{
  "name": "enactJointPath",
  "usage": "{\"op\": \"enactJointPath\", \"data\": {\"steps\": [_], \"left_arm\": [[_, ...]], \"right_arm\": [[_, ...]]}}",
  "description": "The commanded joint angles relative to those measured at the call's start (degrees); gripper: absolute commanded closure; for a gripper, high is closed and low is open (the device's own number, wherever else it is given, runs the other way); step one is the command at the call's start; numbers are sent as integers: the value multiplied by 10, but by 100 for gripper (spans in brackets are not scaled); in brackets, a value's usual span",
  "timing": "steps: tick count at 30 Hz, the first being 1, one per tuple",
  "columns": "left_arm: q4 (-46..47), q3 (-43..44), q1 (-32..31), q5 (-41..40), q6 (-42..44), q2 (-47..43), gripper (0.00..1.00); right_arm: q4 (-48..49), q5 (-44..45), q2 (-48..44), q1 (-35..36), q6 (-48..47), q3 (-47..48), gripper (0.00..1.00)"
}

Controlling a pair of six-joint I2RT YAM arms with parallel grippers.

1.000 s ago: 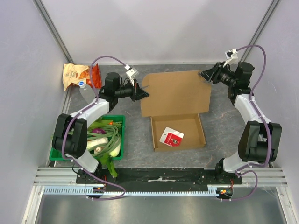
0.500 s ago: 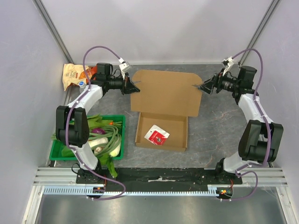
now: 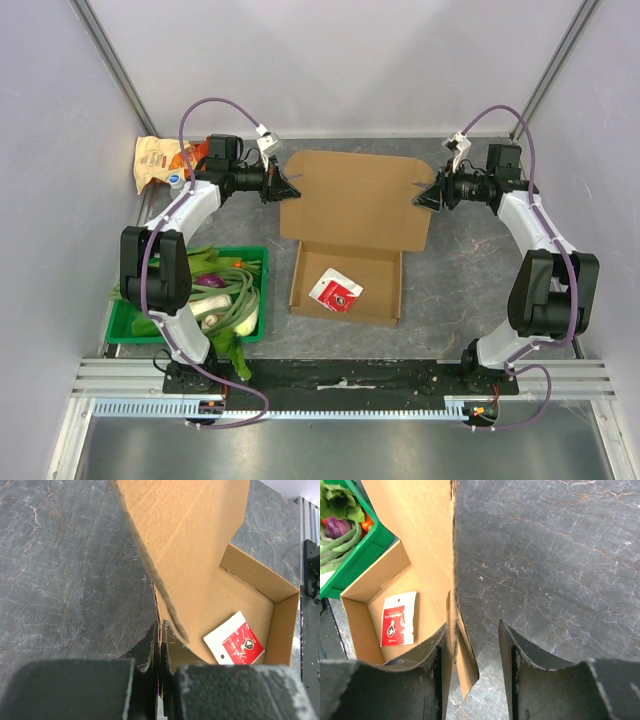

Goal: Fold the paper box

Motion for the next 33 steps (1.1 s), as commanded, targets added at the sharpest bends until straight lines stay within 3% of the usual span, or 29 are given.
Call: {"op": "enactJointPath", "data": {"steps": [1,5,6,7,9,13,14,18,22,25,26,33], "left_arm": [[-4,7,-1,-29,33,-14,98],[6,10,-1,-29,16,-13,98],[12,9,0,-35,9,-15,98],[21,7,-1,-42,-21,-18,98],[72,-8,-6,-109,-62,-38,98],[176,-60,-15,-258,-177,-88,98],[189,-65,-23,-332,-203,-98,98],[252,-76,-52,-425,-280,-126,98],[280,-91,-107,-523,-288,-134,98],[294,-108,-142,-602,-314,-130,98],[305,-115,-150,-644,-317,-128,98],[352,-148,-216,-755,-363,-109,98]], "right_arm": [[-63,47,-10,13,-50,43,54],[-89,45,-11,28,-65,54,72],[-91,47,-12,33,-65,57,82],[-90,53,-17,36,-64,57,86],[-59,98,-24,44,-26,53,100],[77,254,-65,54,122,26,100],[130,302,-75,58,166,11,100],[234,392,-112,96,273,-28,100],[228,501,-106,141,267,-15,100],[243,590,-108,164,315,-25,100],[244,659,-109,181,351,-32,100],[290,863,-127,279,390,-96,100]]}}
